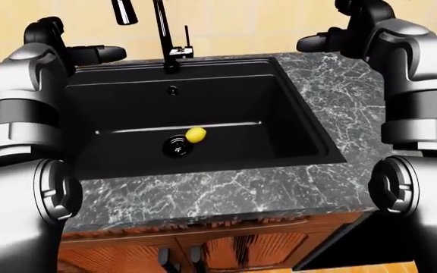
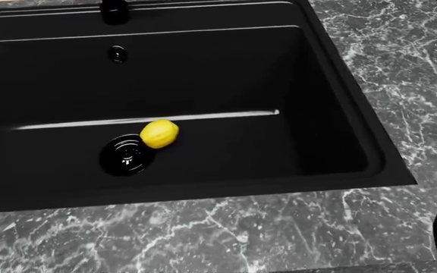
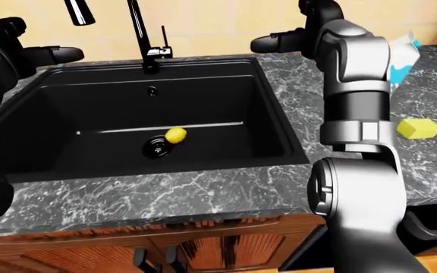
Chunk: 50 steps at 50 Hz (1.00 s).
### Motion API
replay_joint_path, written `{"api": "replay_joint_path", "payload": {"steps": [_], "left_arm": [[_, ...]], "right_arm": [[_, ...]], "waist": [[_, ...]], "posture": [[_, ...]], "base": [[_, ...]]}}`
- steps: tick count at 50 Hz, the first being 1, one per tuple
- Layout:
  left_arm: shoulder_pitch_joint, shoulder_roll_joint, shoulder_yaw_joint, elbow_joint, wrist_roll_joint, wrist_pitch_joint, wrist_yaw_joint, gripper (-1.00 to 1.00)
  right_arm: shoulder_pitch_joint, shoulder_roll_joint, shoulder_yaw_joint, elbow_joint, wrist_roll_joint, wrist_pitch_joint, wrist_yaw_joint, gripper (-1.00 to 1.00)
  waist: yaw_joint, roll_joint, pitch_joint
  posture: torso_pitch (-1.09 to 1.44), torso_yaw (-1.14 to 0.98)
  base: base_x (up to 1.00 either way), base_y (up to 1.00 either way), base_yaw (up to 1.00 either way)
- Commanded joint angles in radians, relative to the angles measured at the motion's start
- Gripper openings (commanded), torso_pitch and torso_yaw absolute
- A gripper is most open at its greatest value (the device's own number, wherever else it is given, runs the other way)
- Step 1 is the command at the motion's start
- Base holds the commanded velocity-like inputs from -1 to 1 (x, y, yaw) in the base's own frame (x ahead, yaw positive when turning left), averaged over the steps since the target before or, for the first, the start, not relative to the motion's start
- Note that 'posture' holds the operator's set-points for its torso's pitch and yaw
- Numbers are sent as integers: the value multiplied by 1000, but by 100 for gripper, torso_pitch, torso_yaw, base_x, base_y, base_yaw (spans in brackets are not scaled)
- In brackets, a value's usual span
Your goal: Turn the sink spout to the right.
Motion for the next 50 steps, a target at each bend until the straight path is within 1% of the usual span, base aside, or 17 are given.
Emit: {"api": "replay_joint_path", "payload": {"steps": [1,5,10,20,31,45,50], "left_arm": [[-40,17,4,-42,0,-30,3,100],[-41,16,5,-43,-1,-27,4,100],[-39,16,5,-45,-3,-22,3,100],[-42,18,3,-33,0,-24,2,100],[-47,12,2,-21,5,-29,5,100],[-40,8,3,-26,4,-30,7,100],[-37,7,3,-32,3,-27,7,100]], "right_arm": [[-45,-9,-3,-38,4,-34,1,100],[-47,-10,-2,-41,3,-30,1,100],[-40,-10,-3,-42,3,-34,1,100],[-46,-11,-2,-31,-1,-38,3,100],[-46,-13,-4,-36,-3,-33,5,100],[-37,-12,-5,-50,0,-27,3,100],[-32,-11,-6,-52,2,-29,1,100]], "waist": [[3,-2,-36],[2,-4,-44],[5,-11,-57],[12,-20,-102],[11,-18,-167],[-4,-10,-264],[-6,-9,-296]], "posture": [[-1,0],[-3,0],[-4,0],[-11,0],[-20,0],[-33,0],[-37,0]], "base": [[0,0,0],[0,0,0],[0,0,0],[0,0,0],[0,0,0],[0,0,0],[0,0,0]]}}
